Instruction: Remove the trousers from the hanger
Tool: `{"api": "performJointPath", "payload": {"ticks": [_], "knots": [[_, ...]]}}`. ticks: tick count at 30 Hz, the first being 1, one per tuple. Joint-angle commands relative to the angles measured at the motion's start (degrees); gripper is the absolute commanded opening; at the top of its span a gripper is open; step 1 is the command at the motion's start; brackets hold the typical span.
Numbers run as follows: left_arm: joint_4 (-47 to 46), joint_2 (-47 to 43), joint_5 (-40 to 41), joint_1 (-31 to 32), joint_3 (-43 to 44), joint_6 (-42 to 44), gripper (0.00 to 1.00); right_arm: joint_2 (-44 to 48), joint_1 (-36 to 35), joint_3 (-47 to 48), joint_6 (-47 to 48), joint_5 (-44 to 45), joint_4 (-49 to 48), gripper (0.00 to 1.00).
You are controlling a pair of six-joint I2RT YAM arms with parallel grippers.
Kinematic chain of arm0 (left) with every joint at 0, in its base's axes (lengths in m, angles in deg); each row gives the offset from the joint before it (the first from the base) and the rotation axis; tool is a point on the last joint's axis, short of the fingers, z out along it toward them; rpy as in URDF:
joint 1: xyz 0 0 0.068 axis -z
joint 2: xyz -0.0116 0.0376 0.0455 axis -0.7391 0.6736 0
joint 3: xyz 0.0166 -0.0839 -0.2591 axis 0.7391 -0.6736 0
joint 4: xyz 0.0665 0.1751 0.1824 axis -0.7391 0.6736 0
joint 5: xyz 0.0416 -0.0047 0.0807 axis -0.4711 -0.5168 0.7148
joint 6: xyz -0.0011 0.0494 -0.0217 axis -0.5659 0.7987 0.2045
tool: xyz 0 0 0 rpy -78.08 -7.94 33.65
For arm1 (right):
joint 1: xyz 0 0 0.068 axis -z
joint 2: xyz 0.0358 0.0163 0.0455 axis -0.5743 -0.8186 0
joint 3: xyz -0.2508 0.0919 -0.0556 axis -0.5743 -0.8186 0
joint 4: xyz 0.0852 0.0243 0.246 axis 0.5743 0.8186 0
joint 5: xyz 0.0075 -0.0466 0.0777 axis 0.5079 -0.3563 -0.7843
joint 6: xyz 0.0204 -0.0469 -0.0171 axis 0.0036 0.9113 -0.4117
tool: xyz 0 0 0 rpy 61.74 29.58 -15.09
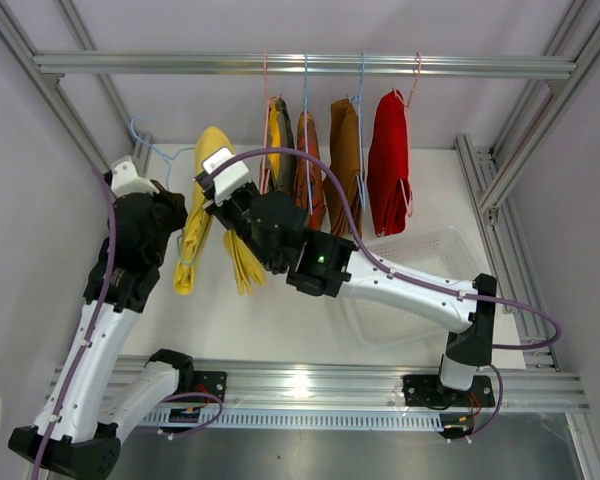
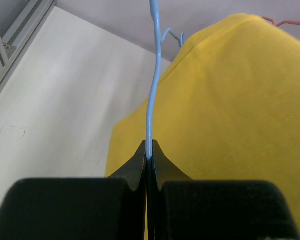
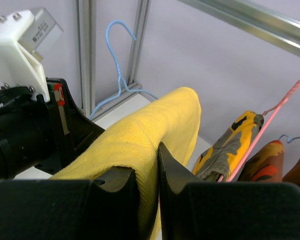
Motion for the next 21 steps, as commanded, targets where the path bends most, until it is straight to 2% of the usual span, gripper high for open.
{"api": "performJointPath", "payload": {"ticks": [1, 9, 21], "knots": [[-1.61, 0.37, -0.62, -0.53, 0.16, 2.08, 0.00, 3.70, -0.49, 8.45, 2.59, 0.65, -7.17, 0.00], [-1.43, 1.95, -1.76, -0.27, 0.42, 2.26, 0.00, 2.72, -1.54, 19.54, 9.00, 1.79, -0.49, 0.00], [-1.26, 3.19, -0.97, -0.27, 0.59, 2.70, 0.00, 13.61, -5.05, 11.82, 10.24, 4.78, 0.57, 0.00]]}}
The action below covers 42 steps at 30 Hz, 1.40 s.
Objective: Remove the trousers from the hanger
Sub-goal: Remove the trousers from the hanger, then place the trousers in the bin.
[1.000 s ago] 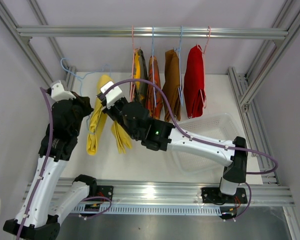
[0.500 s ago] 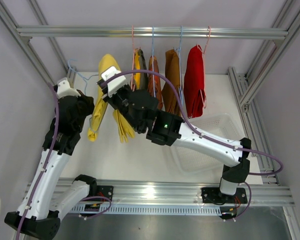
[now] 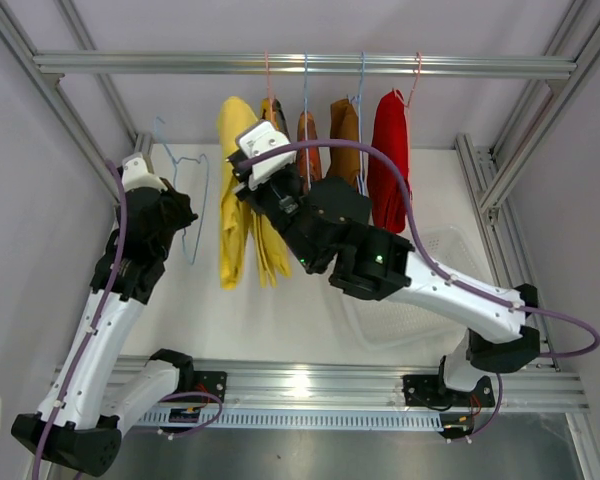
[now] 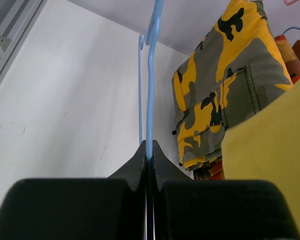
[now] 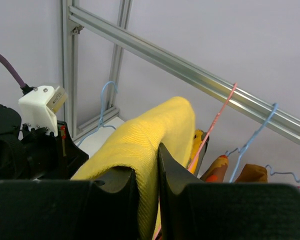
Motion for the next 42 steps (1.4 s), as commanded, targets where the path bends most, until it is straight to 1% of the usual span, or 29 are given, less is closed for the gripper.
{"api": "performJointPath", "payload": {"ticks": [1, 5, 9, 10, 13, 17, 19, 21, 23, 25, 28, 32, 38, 41, 42], "knots": [[-1.35, 0.10, 0.58, -0.27, 0.42, 1.67, 0.00, 8.73, -2.41, 0.55, 1.91, 0.11, -7.80, 0.00], [-1.35, 0.46, 0.76, -0.27, 0.51, 1.85, 0.00, 13.29, -5.57, -1.91, 3.22, 1.77, -7.36, 0.00], [-1.26, 0.54, 1.38, -0.27, 0.60, 2.02, 0.00, 18.65, -11.10, -5.68, 4.46, 5.28, -6.66, 0.00], [-1.26, 0.46, 1.46, -0.27, 0.68, 2.11, 0.00, 21.19, -11.99, -6.74, 4.38, 5.82, -6.40, 0.00], [-1.35, 0.11, 2.25, -0.27, 0.51, 2.46, 0.00, 26.64, -14.97, -13.84, 4.81, 8.62, -7.01, 0.00], [-1.43, 0.02, 3.13, -0.27, 0.51, 2.73, 0.00, 32.09, -17.27, -19.65, 5.69, 13.54, -7.36, 0.00], [-1.35, -0.07, 3.31, -0.27, 0.68, 2.90, 0.00, 33.34, -18.06, -21.42, 8.32, 16.53, -8.67, 0.00], [-1.26, -0.16, 3.57, -0.18, 0.60, 3.16, 0.00, 34.31, -18.50, -24.04, 10.87, 21.45, -10.52, 0.00], [-1.35, -0.42, 3.93, -0.18, 0.68, 3.16, 0.00, 34.57, -18.68, -25.98, 15.08, 25.66, -14.29, 0.00], [-1.26, -0.60, 4.10, -0.18, 0.68, 3.34, 0.00, 35.27, -18.76, -28.71, 17.02, 27.52, -16.41, 0.00], [-1.26, -0.60, 4.19, -0.18, 0.68, 3.34, 0.00, 37.64, -18.68, -32.30, 15.81, 29.02, -16.41, 0.00], [-1.35, -0.60, 4.10, -0.18, 0.68, 3.43, 0.00, 42.91, -18.76, -38.46, 11.07, 30.43, -15.98, 0.00], [-1.26, -0.51, 3.93, -0.18, 0.68, 3.34, 0.00, 50.12, -18.50, -47.16, 5.52, 34.73, -12.64, 0.00], [-1.26, -0.60, 3.93, -0.18, 0.59, 3.34, 0.00, 52.93, -17.80, -50.24, 1.40, 37.10, -9.04, 0.00], [-1.35, -0.60, 3.93, -0.09, 0.60, 3.34, 0.00, 53.64, -17.45, -50.95, -1.40, 37.46, -6.59, 0.00]]}}
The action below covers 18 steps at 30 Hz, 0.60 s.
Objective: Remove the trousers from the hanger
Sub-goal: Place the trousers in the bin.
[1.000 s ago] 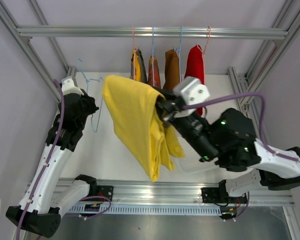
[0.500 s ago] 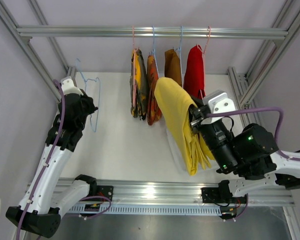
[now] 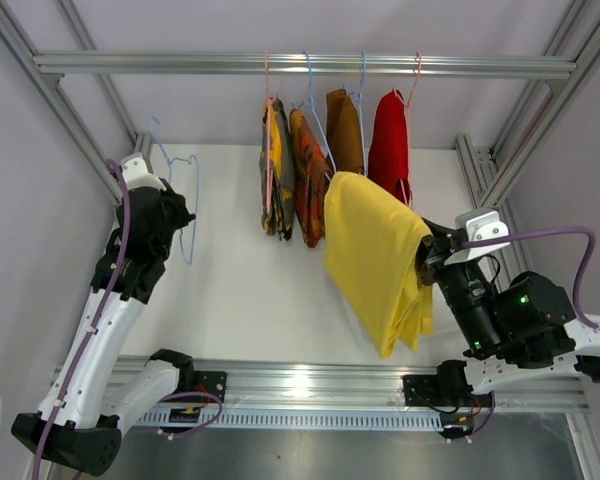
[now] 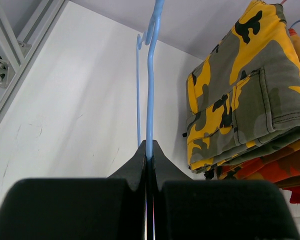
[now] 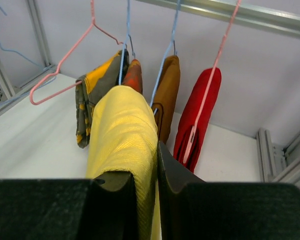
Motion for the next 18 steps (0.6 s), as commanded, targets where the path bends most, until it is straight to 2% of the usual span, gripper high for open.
{"api": "performJointPath", "payload": {"ticks": [1, 10, 12, 14, 18], "knots": [[-1.41, -0.88, 0.89, -0.09, 0.51, 1.29, 0.00, 3.20, 1.48, -1.45, -8.04, 3.95, 2.80, 0.00], [-1.32, -0.62, 1.85, 0.70, 0.68, 1.64, 0.00, 12.78, 5.62, -6.81, -26.76, 10.71, 23.89, 0.00], [-1.15, -0.36, 1.85, 0.79, 0.68, 1.72, 0.00, 14.18, 5.62, -6.90, -34.05, 13.34, 31.80, 0.00], [-1.15, -0.44, 2.03, 0.87, 0.68, 1.73, 0.00, 14.71, 5.70, -6.82, -41.32, 15.11, 38.72, 0.00], [-1.15, -0.35, 2.03, 0.96, 0.68, 1.73, 0.00, 15.07, 5.62, -5.67, -48.91, 18.01, 45.87, 0.00]]}}
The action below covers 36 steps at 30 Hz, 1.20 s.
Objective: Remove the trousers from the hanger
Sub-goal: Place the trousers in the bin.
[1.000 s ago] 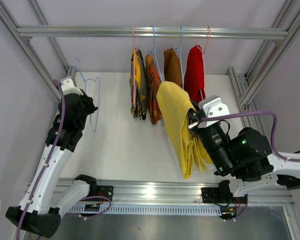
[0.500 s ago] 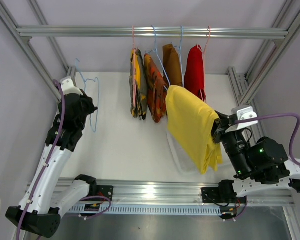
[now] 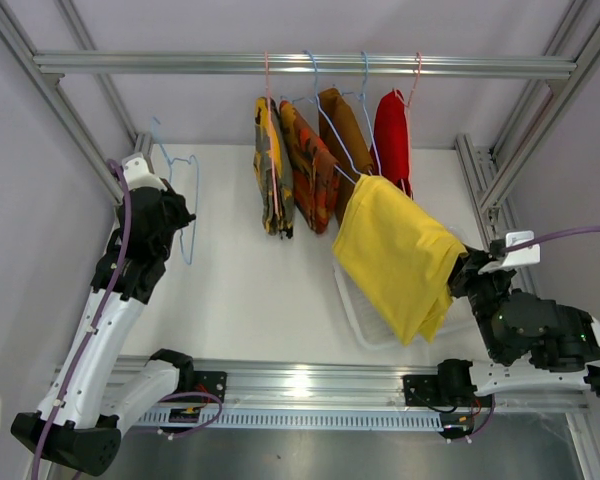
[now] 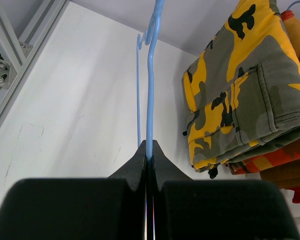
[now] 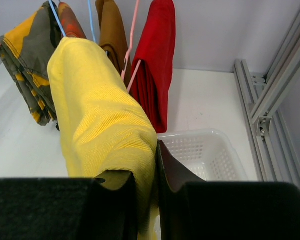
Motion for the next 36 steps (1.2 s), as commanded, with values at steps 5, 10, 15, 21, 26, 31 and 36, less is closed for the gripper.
{"api": "performJointPath", "payload": {"ticks": [5, 10, 15, 21, 26, 31, 36], "knots": [[-1.21, -0.27, 1.62, 0.64, 0.68, 1.35, 0.00, 0.93, 1.20, 2.90, -20.00, 9.43, 17.10, 0.00], [-1.13, -0.18, 1.62, 0.99, 0.68, 1.44, 0.00, 2.07, 4.97, 4.48, -28.87, 7.85, 24.50, 0.00], [-1.13, -0.18, 1.62, 1.25, 0.68, 1.44, 0.00, 2.77, 7.44, 4.84, -30.82, 7.06, 27.23, 0.00], [-1.13, -0.09, 2.05, 1.69, 0.60, 1.62, 0.00, 2.60, 8.76, 4.57, -33.02, 7.32, 28.81, 0.00], [-1.04, 0.00, 2.49, 2.04, 0.68, 1.71, 0.00, 1.02, 11.40, 4.13, -36.61, 6.18, 31.35, 0.00], [-1.04, 0.09, 2.85, 2.39, 0.86, 1.88, 0.00, -0.56, 14.82, 4.75, -42.77, 4.95, 36.28, 0.00], [-0.95, 0.09, 2.93, 2.74, 0.68, 1.97, 0.01, -0.48, 15.62, 4.66, -44.45, 3.63, 37.51, 0.00]]}}
